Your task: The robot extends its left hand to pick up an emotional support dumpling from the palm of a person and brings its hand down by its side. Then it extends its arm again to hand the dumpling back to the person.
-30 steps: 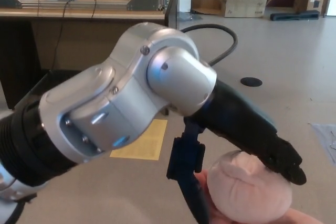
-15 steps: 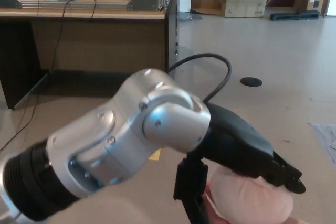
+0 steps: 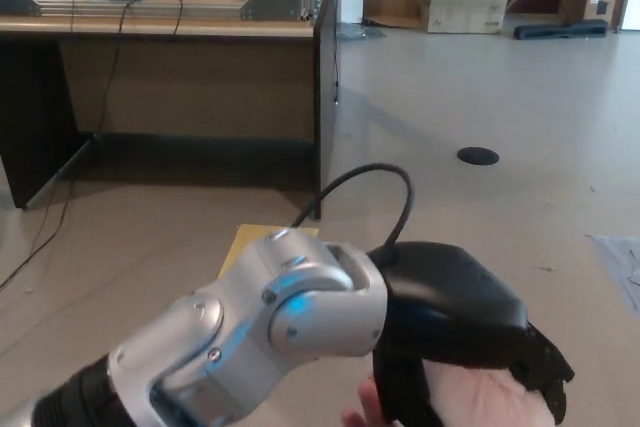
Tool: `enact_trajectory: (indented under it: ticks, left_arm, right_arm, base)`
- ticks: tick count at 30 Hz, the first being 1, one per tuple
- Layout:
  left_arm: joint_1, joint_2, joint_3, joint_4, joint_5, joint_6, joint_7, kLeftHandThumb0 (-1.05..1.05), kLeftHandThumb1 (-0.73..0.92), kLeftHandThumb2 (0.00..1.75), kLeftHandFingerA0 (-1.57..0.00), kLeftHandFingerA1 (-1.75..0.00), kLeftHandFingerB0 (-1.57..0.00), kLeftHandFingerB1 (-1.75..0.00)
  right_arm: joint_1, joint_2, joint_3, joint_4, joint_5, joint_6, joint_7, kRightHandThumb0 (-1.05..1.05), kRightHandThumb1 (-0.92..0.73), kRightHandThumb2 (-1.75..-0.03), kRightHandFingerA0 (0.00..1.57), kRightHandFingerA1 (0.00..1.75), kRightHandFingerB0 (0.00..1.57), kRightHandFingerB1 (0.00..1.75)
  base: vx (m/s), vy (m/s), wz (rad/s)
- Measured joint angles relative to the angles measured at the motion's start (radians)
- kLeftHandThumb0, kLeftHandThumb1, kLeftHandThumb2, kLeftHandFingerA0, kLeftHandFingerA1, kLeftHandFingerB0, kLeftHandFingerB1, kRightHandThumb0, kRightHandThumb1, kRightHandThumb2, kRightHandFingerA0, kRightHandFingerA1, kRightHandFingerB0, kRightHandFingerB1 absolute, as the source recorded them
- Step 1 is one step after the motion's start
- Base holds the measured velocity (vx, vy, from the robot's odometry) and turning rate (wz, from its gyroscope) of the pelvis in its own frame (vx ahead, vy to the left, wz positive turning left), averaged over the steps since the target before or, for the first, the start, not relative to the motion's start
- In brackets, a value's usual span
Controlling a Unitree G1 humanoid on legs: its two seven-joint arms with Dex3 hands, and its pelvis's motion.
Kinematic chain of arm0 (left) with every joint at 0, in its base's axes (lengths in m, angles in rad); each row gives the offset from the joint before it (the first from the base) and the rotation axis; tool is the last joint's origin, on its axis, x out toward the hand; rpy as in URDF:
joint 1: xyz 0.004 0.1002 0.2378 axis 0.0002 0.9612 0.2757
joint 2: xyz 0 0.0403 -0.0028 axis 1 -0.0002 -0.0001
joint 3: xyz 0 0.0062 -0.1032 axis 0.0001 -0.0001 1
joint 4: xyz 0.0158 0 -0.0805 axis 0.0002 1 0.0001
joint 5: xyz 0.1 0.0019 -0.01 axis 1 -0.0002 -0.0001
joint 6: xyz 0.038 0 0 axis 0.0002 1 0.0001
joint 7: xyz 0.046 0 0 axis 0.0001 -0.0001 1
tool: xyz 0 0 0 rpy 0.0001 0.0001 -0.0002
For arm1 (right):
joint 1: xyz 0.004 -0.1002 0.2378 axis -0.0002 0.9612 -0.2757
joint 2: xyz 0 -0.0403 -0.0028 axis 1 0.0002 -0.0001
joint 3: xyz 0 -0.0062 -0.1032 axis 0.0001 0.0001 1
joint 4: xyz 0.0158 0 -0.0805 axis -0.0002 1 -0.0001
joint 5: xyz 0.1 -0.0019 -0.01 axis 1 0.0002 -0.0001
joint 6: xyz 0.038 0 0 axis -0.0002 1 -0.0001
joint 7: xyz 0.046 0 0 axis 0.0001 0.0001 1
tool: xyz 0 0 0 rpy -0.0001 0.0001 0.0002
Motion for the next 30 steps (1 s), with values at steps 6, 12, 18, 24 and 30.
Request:
enact_trajectory:
  ticks: [6,12,18,24,30]
  left_arm:
    - [0.066,-0.019,0.032,0.033,0.036,-0.094,0.103,-0.32,0.66,0.62,-0.8,-1.67,-0.82,-0.63]
    - [0.12,-0.037,0.069,0.061,0.059,-0.179,0.19,-0.24,0.63,0.59,-0.86,-1.73,-0.9,-0.55]
    - [0.203,-0.08,0.137,0.066,0.074,-0.216,0.282,-0.08,0.75,0.76,-0.77,-1.73,-0.66,-1.49]
    - [0.268,-0.207,0.331,0.024,0.018,-0.174,0.358,-0.11,0.73,0.66,-0.89,-1.41,-0.88,-0.77]
    - [0.258,-0.293,0.502,-0.001,-0.071,-0.086,0.374,-0.13,0.78,0.66,-1.08,-1.32,-0.9,-0.86]
  right_arm:
    - [-0.006,-0.013,0.022,0.007,-0.017,-0.02,-0.011,-0.42,-0.69,-0.6,0.93,0.61,0.71,0.5]
    - [-0.017,-0.017,0.022,0.016,-0.021,-0.032,-0.017,-0.49,-0.62,-0.59,0.73,0.53,0.59,0.43]
    - [-0.024,-0.007,-0.008,0.016,0.005,-0.025,0.007,-0.61,-0.49,-0.83,0.62,0.58,0.34,0.46]
    - [-0.027,0.01,-0.029,0.016,0.029,-0.014,0.039,-0.59,-0.5,-0.83,0.62,0.58,0.36,0.46]
    - [-0.027,0.014,-0.037,0.016,0.04,-0.013,0.055,-0.62,-0.49,-0.84,0.6,0.57,0.37,0.46]
  base:
    - [0.0,0.0,0.0]
    - [0.0,0.0,0.0]
    - [0.0,0.0,0.0]
    - [0.0,0.0,0.0]
    - [0.0,0.0,0.0]
